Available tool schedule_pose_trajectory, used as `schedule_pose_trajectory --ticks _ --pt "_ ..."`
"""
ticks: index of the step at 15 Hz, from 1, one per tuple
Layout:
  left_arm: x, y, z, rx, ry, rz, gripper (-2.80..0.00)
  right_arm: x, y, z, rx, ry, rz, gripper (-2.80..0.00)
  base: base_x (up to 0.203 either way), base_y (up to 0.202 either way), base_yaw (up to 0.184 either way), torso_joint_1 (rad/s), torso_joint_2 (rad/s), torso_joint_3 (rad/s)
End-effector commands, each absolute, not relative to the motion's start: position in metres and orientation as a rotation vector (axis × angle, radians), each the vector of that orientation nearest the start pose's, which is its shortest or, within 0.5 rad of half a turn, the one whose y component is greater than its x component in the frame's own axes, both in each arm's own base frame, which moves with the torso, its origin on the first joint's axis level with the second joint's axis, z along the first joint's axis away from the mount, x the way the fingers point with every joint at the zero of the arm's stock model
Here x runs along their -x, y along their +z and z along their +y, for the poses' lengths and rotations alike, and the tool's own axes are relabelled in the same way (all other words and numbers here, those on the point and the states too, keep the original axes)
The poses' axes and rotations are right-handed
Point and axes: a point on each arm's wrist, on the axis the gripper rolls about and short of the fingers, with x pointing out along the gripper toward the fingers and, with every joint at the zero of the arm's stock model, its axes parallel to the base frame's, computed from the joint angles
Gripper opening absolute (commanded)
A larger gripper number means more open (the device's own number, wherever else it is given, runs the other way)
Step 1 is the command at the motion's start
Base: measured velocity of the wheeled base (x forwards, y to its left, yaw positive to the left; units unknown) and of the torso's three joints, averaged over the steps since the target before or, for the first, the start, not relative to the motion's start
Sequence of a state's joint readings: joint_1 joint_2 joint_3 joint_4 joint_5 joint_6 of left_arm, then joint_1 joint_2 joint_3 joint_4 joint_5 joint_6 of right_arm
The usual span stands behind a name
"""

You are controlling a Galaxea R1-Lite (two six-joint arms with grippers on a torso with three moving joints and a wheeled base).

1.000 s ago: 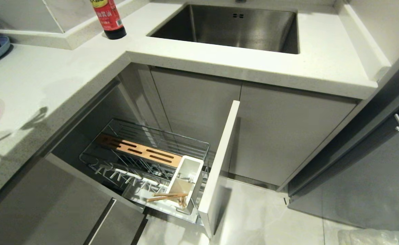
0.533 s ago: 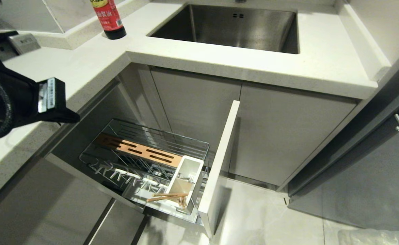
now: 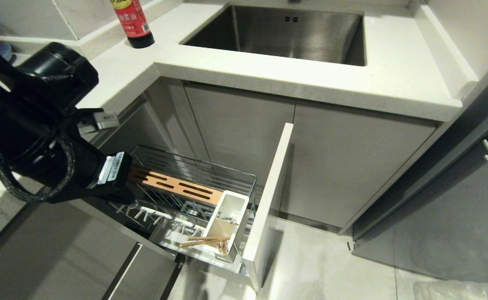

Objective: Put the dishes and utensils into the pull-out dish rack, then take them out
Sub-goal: Take the chopsticks out of the cupboard

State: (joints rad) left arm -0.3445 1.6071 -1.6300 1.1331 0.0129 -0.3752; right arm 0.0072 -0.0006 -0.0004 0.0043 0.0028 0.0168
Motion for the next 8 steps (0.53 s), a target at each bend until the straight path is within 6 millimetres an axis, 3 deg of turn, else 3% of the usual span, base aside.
schedule_pose_trajectory --ticks 1,6,7,8 --pt "-0.227 0.270 -0.086 0.114 -0.077 1.209 -2.80 0.023 0.075 0.000 -0.017 0.011 0.004 -2.80 0.000 0.000 0.000 0.000 0.00 0.000" --pt "-0.252 0.237 -0.104 0.096 -0.092 1.353 -2.80 0.023 0.075 0.000 -0.017 0.010 0.004 -2.80 0.000 0.000 0.000 0.000 0.00 0.000" --pt "-0.258 0.230 -0.106 0.093 -0.092 1.379 0.00 0.023 0.075 0.000 -0.017 0.011 0.005 -2.80 0.000 0.000 0.000 0.000 0.00 0.000" --pt "-0.264 0.223 -0.109 0.089 -0.090 1.401 0.00 0.023 0.075 0.000 -0.017 0.011 0.004 -2.80 0.000 0.000 0.000 0.000 0.00 0.000"
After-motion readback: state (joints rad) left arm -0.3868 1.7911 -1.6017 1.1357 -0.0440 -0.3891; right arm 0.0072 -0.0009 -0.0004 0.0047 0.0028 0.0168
